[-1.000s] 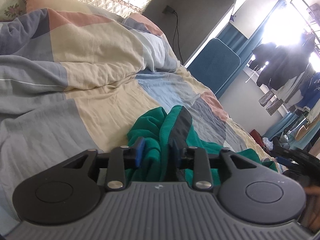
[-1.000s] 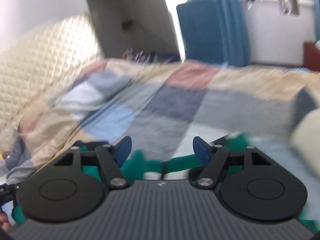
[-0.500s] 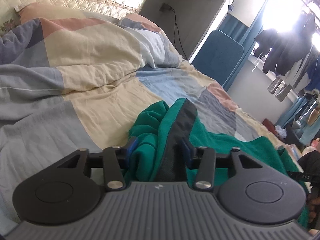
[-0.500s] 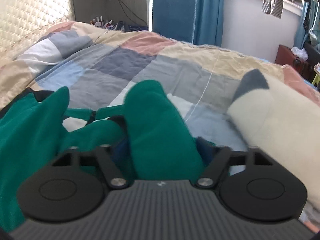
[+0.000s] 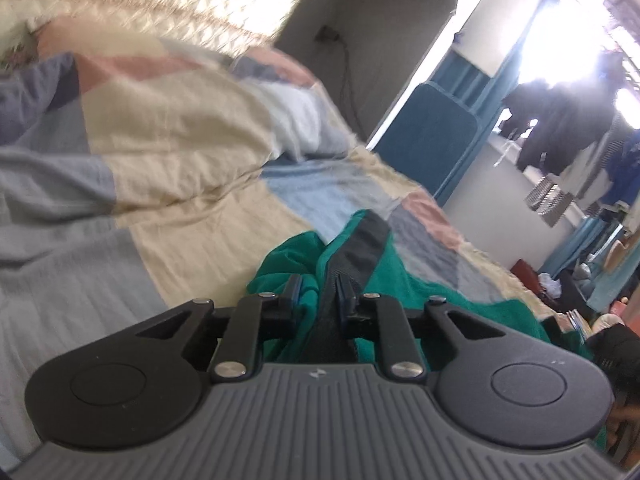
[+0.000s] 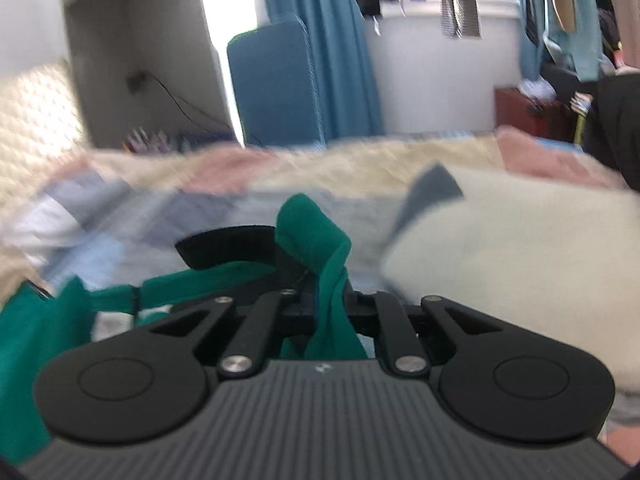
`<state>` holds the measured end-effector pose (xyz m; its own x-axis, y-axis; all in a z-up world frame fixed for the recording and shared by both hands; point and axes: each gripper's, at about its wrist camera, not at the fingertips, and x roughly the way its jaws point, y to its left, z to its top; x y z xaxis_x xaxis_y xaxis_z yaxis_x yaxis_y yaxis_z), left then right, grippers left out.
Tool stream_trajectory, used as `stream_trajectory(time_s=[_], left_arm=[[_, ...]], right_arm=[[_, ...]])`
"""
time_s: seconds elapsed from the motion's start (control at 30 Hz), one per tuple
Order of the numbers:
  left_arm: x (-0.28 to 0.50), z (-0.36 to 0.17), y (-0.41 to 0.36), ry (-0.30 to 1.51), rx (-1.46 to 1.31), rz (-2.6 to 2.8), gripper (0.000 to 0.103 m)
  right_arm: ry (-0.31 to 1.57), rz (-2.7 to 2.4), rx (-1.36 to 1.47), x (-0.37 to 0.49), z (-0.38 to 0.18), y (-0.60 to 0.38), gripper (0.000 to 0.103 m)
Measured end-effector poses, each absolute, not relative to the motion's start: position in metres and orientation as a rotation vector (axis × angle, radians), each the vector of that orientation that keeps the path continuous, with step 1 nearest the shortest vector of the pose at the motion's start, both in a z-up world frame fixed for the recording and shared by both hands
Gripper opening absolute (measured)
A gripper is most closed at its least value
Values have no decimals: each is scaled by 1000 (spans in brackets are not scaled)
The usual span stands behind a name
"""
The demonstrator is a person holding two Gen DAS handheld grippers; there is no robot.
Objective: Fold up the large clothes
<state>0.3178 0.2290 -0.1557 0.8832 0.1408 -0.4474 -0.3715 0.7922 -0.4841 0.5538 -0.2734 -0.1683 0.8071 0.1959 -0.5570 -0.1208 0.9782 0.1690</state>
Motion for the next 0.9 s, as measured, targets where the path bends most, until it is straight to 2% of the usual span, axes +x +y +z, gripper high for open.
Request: stream_trajectory(time_s=[0.17, 0.27, 0.33, 0.43, 0.5, 0.53, 0.6, 0.9], left_arm=[[331, -174, 234, 456, -614, 289, 22], [329, -173, 233, 450, -612, 283, 27], [325, -169, 232, 442, -614, 280, 34], [313, -159, 229, 417, -581, 315, 54], [298, -149, 224, 376, -561, 323, 60], [290, -144, 222, 356, -564, 318, 62], [271, -135, 214, 327, -573, 296, 63], [216, -117, 161, 383, -699, 129, 64]], right_arm=[[686, 114, 154, 563, -199, -279, 12], [672, 130, 161, 557, -192, -282, 14], [654, 145, 139, 546, -183, -281, 14], [633, 158, 173, 528, -166, -287, 21], [602, 170, 196, 509, -153, -291, 37], [587, 178, 212, 499, -147, -292, 40], [570, 205, 261, 477, -136, -296, 46], [584, 326, 409, 393, -113, -289, 49]])
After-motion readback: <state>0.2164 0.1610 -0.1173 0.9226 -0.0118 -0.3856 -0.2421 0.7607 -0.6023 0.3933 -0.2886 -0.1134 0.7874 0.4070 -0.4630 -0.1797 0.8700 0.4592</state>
